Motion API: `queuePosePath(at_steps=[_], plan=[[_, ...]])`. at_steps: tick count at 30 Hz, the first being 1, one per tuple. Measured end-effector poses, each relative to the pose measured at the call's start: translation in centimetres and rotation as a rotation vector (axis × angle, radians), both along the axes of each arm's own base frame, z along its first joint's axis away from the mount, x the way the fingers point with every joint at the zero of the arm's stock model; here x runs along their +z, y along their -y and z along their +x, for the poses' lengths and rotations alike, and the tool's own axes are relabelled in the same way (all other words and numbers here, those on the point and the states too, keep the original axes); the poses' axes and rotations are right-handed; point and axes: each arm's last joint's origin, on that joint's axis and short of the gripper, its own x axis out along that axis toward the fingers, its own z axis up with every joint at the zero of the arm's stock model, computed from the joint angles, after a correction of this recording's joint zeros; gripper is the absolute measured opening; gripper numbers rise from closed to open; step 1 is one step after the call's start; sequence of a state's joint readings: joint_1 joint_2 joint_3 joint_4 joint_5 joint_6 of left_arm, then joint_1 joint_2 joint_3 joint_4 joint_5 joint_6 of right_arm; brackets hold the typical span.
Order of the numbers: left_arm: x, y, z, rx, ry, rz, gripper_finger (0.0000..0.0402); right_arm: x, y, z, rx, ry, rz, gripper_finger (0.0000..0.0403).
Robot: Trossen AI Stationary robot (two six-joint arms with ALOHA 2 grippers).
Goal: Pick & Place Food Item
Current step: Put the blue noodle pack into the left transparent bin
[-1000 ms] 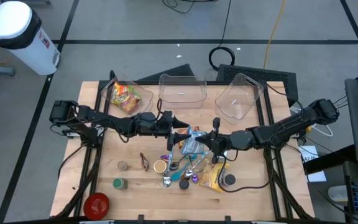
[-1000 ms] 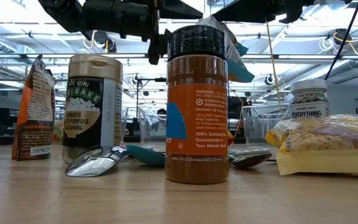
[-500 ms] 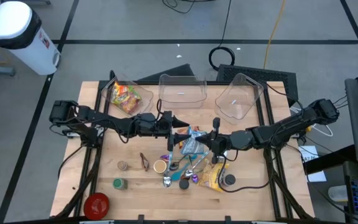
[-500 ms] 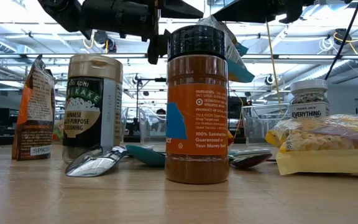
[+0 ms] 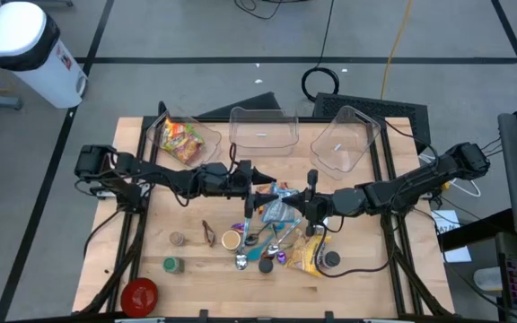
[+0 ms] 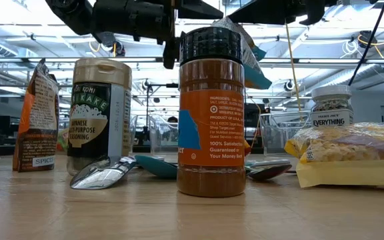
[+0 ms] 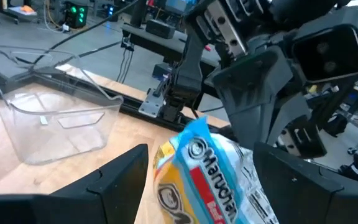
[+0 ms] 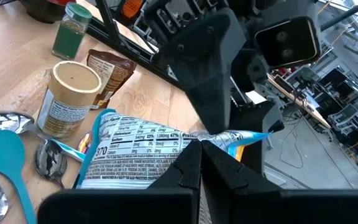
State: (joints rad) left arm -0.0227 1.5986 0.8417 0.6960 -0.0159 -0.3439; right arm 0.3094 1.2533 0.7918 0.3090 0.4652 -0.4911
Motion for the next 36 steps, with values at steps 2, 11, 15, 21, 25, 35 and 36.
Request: queuePosePath(at_steps=[2, 11, 15, 21, 25, 35, 36], plan=[[0.01, 0.01, 0.0, -0.011, 0.001, -0.001, 0.0298, 0.0, 0.01, 0.0, -0.001, 0.0, 0.0, 0.0], [-0.26, 0.03, -0.02, -0.016, -0.025, -0.002, 0.0274, 0.01, 0.01, 0.0, 0.0, 0.001, 0.0, 0.0], [-0.23, 0.03, -0.01, -0.016, -0.022, -0.002, 0.0231, 0.01, 0.0, 0.0, 0.0, 0.001, 0.0, 0.0], [-0.22, 0.02, -0.01, -0.015, -0.021, -0.002, 0.0165, 0.01, 0.01, 0.0, -0.001, 0.001, 0.0, 0.0], [-0.21, 0.02, -0.01, -0.015, -0.02, -0.001, 0.0131, 0.01, 0.01, 0.0, -0.001, 0.001, 0.0, 0.0], [-0.13, 0.02, -0.01, -0.019, -0.011, 0.066, 0.0067, 0.01, 0.01, 0.0, -0.008, 0.006, 0.031, 0.0], [-0.13, 0.02, -0.01, -0.02, -0.01, 0.073, 0.006, 0.01, 0.01, 0.0, -0.009, 0.006, 0.032, 0.0]])
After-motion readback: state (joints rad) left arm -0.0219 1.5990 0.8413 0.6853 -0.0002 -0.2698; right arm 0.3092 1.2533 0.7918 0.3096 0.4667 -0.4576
